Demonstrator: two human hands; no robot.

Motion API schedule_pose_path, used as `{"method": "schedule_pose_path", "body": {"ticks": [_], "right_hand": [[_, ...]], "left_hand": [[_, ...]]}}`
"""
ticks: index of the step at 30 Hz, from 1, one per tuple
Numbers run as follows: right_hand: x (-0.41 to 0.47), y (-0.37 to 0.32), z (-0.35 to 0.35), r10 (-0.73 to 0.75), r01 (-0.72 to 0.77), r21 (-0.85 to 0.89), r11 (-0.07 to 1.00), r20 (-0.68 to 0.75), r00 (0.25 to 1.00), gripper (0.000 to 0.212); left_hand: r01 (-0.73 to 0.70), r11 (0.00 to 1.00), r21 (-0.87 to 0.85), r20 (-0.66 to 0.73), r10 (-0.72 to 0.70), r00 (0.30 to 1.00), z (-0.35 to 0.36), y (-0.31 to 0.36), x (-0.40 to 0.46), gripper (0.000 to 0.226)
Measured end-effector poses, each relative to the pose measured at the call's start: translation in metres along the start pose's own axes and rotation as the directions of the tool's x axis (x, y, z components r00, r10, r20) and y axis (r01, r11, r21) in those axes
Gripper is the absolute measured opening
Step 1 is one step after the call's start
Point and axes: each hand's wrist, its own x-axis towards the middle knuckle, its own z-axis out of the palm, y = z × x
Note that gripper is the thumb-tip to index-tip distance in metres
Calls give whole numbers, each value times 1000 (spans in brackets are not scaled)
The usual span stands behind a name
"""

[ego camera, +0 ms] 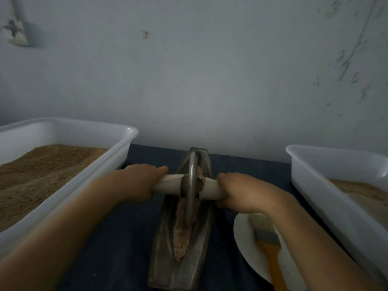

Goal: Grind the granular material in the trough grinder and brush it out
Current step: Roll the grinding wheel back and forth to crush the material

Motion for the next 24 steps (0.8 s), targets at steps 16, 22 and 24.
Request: {"method": "schedule_pose_path", "body": {"ticks": [16,22,24], "right_hand": [[1,0,2,8,-8,-3,1000,-28,1000,32],[30,17,32,4,-60,-114,992,-439,898,27],[32,18,33,-11,-54,-127,990,-459,888,27]], "left_hand": [[30,999,-16,-13,-30,999,4,-1,2,35],[179,981,79,-436,-127,891,31,2,26,37],[175,981,80,-453,-120,883,32,1,27,39]]}}
